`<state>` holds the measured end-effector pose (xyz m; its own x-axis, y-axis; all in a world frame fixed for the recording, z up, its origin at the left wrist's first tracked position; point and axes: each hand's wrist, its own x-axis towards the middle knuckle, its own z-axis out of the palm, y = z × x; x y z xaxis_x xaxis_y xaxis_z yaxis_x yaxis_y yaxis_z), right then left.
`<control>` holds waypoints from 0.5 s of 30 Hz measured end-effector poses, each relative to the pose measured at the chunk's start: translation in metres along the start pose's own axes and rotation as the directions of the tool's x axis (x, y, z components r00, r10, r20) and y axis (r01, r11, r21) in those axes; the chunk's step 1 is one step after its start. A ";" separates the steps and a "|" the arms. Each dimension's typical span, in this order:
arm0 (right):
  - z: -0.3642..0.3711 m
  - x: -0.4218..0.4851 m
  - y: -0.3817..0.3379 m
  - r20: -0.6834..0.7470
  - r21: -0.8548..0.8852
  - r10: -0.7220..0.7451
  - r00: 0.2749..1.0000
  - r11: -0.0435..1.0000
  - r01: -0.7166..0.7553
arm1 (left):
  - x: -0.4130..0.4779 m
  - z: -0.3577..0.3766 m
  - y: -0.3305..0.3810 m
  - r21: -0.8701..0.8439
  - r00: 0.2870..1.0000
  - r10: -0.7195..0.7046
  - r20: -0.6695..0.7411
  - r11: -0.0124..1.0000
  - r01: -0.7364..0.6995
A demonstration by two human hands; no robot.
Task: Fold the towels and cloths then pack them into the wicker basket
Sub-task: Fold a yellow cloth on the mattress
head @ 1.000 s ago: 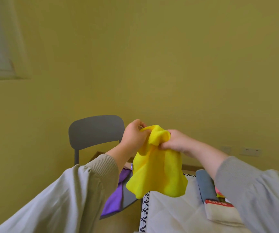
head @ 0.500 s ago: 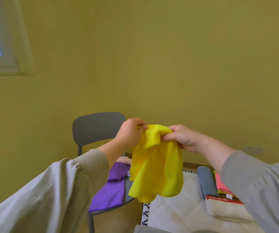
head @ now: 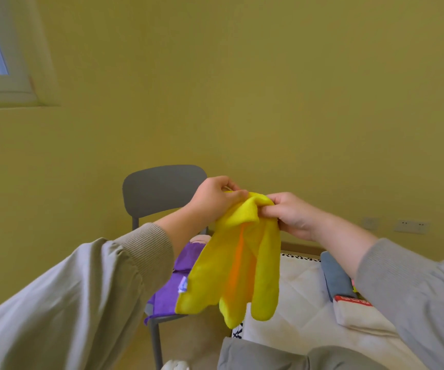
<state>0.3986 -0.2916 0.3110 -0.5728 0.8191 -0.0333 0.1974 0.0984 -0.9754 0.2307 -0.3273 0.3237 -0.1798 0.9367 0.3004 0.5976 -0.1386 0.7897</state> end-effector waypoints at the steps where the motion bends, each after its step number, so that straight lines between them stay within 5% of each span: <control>1: 0.000 0.000 0.001 -0.019 0.000 0.001 1.000 1.000 -0.001 | -0.001 -0.001 -0.003 0.001 1.000 -0.012 0.010 1.000 0.012; 8: -0.001 0.003 0.004 -0.164 -0.171 -0.095 0.982 0.983 0.066 | -0.006 -0.008 -0.016 -0.054 0.982 0.005 0.191 0.999 0.005; 15: 0.002 0.005 0.004 -0.251 -0.258 -0.123 0.960 0.965 0.056 | -0.010 0.000 -0.015 0.233 0.955 0.297 -0.028 0.930 -0.283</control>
<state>0.3951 -0.2884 0.3067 -0.3743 0.9163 0.1426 0.3634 0.2864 -0.8865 0.2232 -0.3342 0.3090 -0.0158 0.8441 0.5360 0.7889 -0.3188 0.5253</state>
